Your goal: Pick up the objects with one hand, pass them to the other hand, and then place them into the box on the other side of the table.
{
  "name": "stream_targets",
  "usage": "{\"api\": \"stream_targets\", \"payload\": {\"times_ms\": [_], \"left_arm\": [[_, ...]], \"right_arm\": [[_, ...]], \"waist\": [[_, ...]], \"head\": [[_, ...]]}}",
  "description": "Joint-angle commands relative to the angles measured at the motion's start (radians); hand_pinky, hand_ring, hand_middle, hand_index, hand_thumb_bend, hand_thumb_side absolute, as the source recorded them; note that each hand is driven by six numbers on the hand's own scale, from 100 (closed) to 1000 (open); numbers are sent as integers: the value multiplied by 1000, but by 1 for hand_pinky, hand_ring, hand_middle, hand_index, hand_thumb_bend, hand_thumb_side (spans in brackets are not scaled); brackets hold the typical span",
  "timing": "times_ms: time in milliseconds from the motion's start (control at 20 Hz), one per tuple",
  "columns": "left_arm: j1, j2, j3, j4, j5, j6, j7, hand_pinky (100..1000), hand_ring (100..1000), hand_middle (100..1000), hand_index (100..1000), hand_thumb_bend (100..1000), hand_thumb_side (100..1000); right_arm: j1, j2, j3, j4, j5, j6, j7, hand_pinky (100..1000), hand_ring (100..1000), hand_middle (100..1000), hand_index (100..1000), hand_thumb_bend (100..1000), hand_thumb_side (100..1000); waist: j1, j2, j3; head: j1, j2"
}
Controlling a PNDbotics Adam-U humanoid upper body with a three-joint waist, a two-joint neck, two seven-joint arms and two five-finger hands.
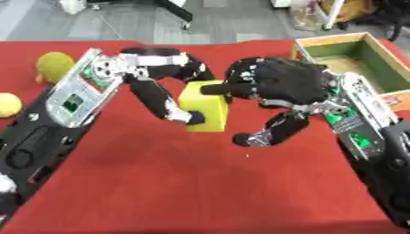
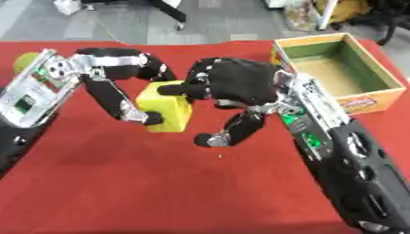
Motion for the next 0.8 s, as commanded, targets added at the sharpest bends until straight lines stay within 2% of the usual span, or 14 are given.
{"api": "stream_targets", "payload": {"times_ms": [50,300,600,800], "left_arm": [[-45,1,40,-48,33,-6,17,766,605,564,627,252,198],[-47,-8,52,-53,56,1,25,767,604,563,625,250,202],[-51,-28,37,-71,86,18,6,767,604,563,624,251,207],[-51,-44,30,-78,102,34,-4,767,604,562,623,221,215]], "right_arm": [[-4,-23,6,-2,25,-27,26,781,696,655,1000,392,384],[-2,-23,1,-6,37,-20,0,781,695,650,1000,400,381],[-6,-16,-3,-6,63,-3,-54,780,688,636,1000,424,379],[-8,-10,-5,-4,84,10,-82,779,682,626,1000,428,374]], "waist": [[-7,-7,-3],[-6,-7,-4],[-5,-7,-4],[-4,-7,-4]], "head": [[4,6],[4,6],[2,6],[1,6]]}}
